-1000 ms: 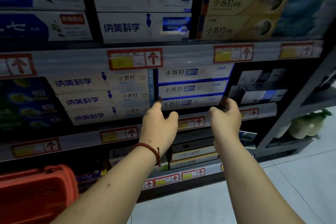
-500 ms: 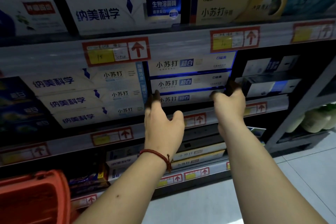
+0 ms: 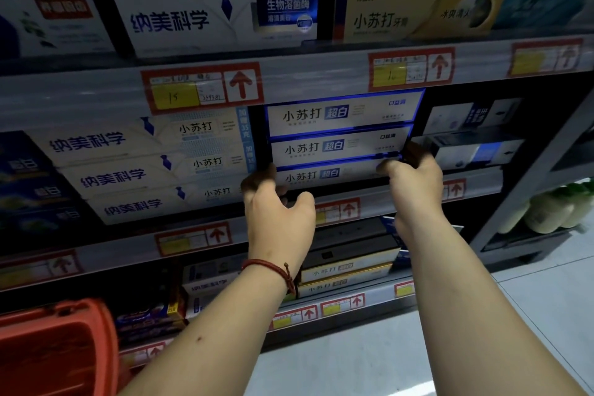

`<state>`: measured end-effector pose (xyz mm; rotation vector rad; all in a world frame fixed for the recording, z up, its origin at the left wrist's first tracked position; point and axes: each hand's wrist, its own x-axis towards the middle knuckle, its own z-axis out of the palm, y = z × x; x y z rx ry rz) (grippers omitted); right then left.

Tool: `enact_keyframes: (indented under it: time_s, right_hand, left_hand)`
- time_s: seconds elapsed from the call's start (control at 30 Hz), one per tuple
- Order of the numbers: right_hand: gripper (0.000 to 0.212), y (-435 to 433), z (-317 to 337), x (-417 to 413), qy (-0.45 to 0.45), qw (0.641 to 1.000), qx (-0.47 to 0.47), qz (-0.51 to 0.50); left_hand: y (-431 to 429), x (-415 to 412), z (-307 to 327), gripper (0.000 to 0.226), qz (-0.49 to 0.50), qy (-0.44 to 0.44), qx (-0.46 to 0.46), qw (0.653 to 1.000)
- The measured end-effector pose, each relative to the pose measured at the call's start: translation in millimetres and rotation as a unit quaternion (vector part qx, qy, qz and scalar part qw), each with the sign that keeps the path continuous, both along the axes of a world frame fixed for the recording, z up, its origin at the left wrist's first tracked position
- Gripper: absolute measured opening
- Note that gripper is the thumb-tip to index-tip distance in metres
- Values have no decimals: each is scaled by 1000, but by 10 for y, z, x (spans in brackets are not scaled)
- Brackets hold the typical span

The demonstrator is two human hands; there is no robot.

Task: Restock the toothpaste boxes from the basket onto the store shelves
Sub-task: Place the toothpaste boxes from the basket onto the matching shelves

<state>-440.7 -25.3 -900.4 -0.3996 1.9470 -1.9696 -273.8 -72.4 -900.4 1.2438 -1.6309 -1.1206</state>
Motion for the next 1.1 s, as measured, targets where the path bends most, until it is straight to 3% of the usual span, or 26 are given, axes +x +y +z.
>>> enact_keyframes:
  time_s: [0.5,0.77,1.1]
  right_hand:
    - [55,-4,28,49,-3,1000,-18,-6]
    - [67,-28,198,76,46,996,-63,-31]
    - [62,0,245,65,29,997,-69,-36]
  left_hand:
    - [59,4,105,66,-27,-19,19,999]
    - [52,-12,379,65,-11,11,-68,998]
    - [-70,38,363,57,-20,0,-62,998]
